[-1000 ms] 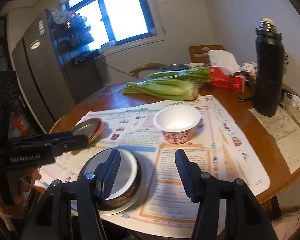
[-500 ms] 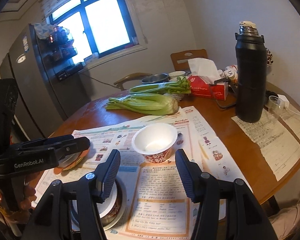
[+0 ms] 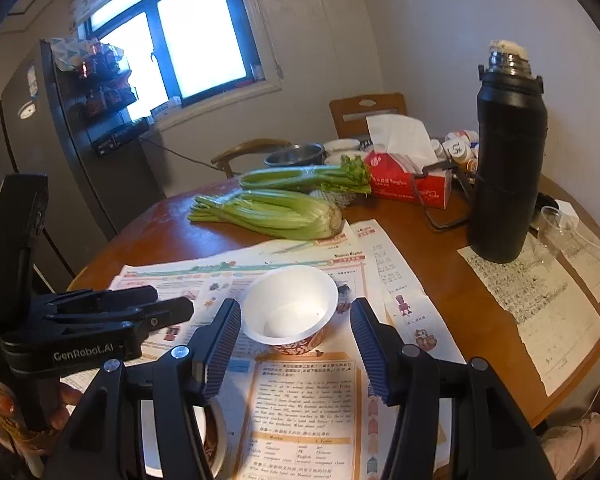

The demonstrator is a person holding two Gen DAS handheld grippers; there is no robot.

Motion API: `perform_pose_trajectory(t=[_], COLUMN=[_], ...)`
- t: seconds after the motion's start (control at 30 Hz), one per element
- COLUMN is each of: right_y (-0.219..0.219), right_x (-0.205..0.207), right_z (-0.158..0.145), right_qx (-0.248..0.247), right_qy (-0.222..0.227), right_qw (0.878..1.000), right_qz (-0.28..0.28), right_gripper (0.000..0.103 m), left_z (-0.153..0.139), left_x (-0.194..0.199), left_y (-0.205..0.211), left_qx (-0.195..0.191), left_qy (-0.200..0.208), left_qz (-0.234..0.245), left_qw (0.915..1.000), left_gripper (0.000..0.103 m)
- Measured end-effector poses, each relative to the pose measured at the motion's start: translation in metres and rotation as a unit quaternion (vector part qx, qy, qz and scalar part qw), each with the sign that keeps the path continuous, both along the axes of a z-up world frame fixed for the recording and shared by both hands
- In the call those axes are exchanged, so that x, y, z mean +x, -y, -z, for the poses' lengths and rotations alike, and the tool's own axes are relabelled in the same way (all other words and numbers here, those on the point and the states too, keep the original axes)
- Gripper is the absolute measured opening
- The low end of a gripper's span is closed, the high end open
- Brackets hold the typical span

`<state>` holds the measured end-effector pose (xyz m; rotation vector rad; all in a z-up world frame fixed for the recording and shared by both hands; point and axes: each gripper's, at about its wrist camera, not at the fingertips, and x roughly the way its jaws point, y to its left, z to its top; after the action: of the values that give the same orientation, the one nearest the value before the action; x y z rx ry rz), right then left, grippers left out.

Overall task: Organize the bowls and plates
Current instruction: 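Move the left tool to the second paper bowl and grasp its rim, then lift and carry the second paper bowl with the left tool over the steel bowl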

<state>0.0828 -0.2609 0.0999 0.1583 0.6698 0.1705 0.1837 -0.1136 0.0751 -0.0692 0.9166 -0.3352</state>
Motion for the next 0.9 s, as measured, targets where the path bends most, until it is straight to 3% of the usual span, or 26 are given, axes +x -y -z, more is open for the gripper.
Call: perform_pose_trajectory(t=[0.57,0.9], right_y=[0.004,-0.005], right_x=[0.057,0.076], right_z=[0.046,0.077], right_qx=[-0.007,-0.012], right_qy=[-0.068,-0.096], right_qw=[0.998,0.995], right_qz=[0.005,-0.022], right_gripper=[0.057,0.057], left_z=[0.036,0.065], left_x=[0.051,0.065], left_y=[0.004,0.017], left_qx=[-0.013,0.007], left_qy=[-0.039,-0.07], left_qz=[-0.003,0.008], left_qw=[0.9992,0.9975], left_gripper=[0.058,0.058])
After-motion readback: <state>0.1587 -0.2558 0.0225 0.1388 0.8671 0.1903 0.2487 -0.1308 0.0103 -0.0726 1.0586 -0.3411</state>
